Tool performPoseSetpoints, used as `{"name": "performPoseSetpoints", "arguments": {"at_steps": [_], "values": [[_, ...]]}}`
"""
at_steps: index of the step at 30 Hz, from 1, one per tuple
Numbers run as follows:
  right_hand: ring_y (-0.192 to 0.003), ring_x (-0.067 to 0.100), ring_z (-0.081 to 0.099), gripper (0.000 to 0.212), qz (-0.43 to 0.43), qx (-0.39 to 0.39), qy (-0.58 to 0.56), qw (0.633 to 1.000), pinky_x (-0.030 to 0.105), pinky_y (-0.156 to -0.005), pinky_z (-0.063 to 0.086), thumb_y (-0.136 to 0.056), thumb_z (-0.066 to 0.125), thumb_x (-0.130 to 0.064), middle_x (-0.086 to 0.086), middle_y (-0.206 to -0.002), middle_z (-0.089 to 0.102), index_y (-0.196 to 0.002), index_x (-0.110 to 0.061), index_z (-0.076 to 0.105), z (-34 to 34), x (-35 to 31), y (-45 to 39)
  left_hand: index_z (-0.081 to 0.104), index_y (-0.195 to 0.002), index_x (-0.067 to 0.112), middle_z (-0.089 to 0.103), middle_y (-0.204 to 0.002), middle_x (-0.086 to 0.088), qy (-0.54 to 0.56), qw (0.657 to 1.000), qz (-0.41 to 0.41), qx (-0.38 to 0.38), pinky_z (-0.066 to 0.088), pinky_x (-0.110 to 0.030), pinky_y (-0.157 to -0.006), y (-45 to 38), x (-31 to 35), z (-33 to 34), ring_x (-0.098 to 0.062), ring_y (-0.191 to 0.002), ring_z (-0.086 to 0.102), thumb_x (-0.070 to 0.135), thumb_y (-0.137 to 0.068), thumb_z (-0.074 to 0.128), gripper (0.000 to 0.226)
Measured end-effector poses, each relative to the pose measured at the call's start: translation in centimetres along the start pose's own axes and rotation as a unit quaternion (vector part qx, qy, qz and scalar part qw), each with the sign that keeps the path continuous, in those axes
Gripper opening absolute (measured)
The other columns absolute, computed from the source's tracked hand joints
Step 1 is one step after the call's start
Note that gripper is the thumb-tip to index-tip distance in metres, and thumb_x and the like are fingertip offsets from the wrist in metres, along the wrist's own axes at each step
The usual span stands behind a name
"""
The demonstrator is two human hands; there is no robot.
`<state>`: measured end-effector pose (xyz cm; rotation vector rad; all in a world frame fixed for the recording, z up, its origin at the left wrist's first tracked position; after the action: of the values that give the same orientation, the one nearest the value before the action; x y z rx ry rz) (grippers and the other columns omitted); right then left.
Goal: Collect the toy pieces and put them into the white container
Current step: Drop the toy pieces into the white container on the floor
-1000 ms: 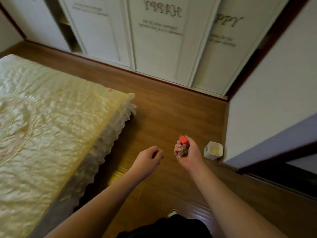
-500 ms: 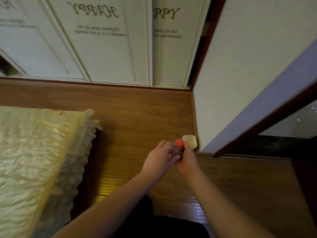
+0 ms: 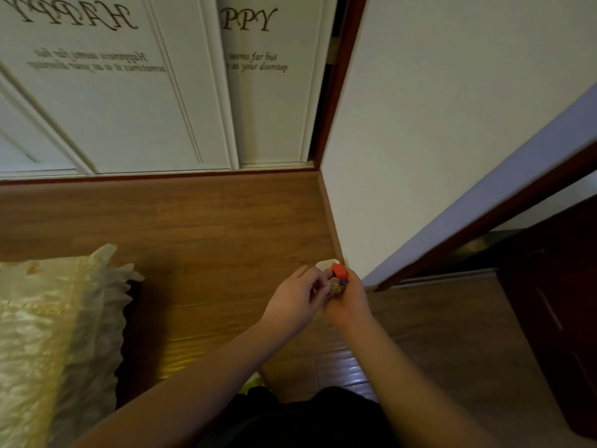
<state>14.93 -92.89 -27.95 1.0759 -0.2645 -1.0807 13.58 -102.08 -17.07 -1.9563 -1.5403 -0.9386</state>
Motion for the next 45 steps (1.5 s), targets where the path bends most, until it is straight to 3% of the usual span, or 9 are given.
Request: {"name": "performPoseSetpoints", "arguments": {"at_steps": [4,9,17,21,23,29,32,42,45], "values": [[-0.106,0.029,0.053,0.025,-0.002,0.001,0.009,1.000,0.039,-0.095,0.047,-0.093,0.050,-0.028,0.015,-0.100,0.054,-0.103,-0.005,0.057,-0.2,-0.9,-1.3,0.054,-0.093,0.029,0.052,-0.097,0.010,-0.021,0.999,0.027,-0.030,0.044,-0.017,-0.069,-2.3,0.7,0.6,-0.007,-0.084,0.055,0.030,-0.093,0.056,0.003],[-0.084,0.024,0.060,0.023,0.007,0.017,-0.016,1.000,0.035,-0.075,0.054,-0.091,0.052,-0.027,0.012,-0.083,0.057,-0.106,-0.009,0.053,-1.0,-3.5,-3.4,0.057,-0.092,0.022,0.053,-0.101,0.007,-0.082,0.992,0.065,-0.066,0.053,-0.027,-0.071,-5.4,2.0,2.2,-0.009,-0.084,0.058,0.028,-0.090,0.057,0.006],[-0.106,0.030,0.059,0.033,0.047,0.016,-0.002,0.999,0.042,-0.099,0.048,-0.093,0.052,-0.025,0.017,-0.095,0.058,-0.120,-0.006,0.052,-1.7,-8.9,-7.7,0.052,-0.090,0.024,0.060,-0.091,0.006,-0.043,0.995,0.000,-0.090,0.054,-0.030,-0.065,-12.0,2.2,6.3,-0.010,-0.076,0.059,0.032,-0.092,0.056,0.010],[-0.066,0.019,0.060,0.020,0.072,0.030,-0.002,0.997,0.034,-0.080,0.052,-0.096,0.049,-0.025,0.009,-0.070,0.058,-0.107,-0.008,0.052,-2.4,-12.3,-11.3,0.049,-0.088,0.028,0.065,-0.083,0.007,0.064,0.987,-0.118,-0.084,0.056,-0.024,-0.064,-15.0,0.4,8.5,-0.008,-0.073,0.065,0.034,-0.094,0.054,0.010],[-0.062,0.017,0.058,0.019,0.087,0.030,-0.008,0.996,0.032,-0.072,0.052,-0.095,0.049,-0.024,0.009,-0.068,0.058,-0.108,-0.009,0.049,-2.9,-13.3,-13.5,0.045,-0.085,0.031,0.066,-0.085,0.008,0.113,0.977,-0.161,-0.078,0.056,-0.022,-0.061,-16.2,-0.9,9.7,-0.007,-0.073,0.068,0.029,-0.094,0.055,0.014],[-0.059,0.016,0.051,0.030,0.100,0.082,-0.034,0.991,0.025,-0.046,0.048,-0.094,0.050,-0.017,0.013,-0.076,0.054,-0.122,-0.007,0.045,-6.5,-14.8,-21.8,0.046,-0.090,0.015,0.069,-0.092,-0.006,0.359,0.877,-0.316,0.039,0.060,-0.042,-0.073,-18.2,-8.8,13.1,-0.022,-0.082,0.072,0.013,-0.099,0.046,0.009],[-0.062,0.016,0.051,0.032,0.097,0.109,-0.043,0.988,0.024,-0.045,0.048,-0.097,0.049,-0.018,0.015,-0.084,0.054,-0.127,-0.007,0.043,-10.1,-13.9,-27.0,0.046,-0.091,0.012,0.067,-0.089,-0.007,0.389,0.842,-0.366,0.079,0.058,-0.046,-0.076,-19.0,-14.4,15.0,-0.028,-0.078,0.072,0.010,-0.099,0.044,0.009],[-0.074,0.017,0.055,0.027,0.072,0.214,0.012,0.974,0.022,-0.047,0.052,-0.092,0.058,-0.009,0.016,-0.097,0.054,-0.118,-0.002,0.053,-22.4,-7.9,-46.8,0.051,-0.098,0.010,0.069,-0.091,-0.014,0.360,0.840,-0.403,0.051,0.053,-0.033,-0.064,-21.2,-33.3,24.5,-0.020,-0.071,0.066,0.022,-0.098,0.050,0.012],[-0.085,0.019,0.054,0.019,0.060,0.236,0.025,0.970,0.024,-0.070,0.058,-0.091,0.060,-0.005,0.018,-0.106,0.051,-0.109,-0.003,0.054,-25.2,-6.8,-51.7,0.053,-0.100,0.012,0.069,-0.089,-0.013,0.361,0.832,-0.418,0.058,0.048,-0.033,-0.062,-20.3,-38.3,27.5,-0.019,-0.066,0.063,0.025,-0.098,0.049,0.014]]}}
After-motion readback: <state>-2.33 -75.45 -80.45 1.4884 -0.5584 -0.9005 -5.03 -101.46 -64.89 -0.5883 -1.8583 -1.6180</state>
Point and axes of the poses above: each hand's wrist, its own y-axis away from the middle knuckle, its own z-axis out of the palm, x = y × z, the point moved 10 cm from there along -y, towards the middle knuckle
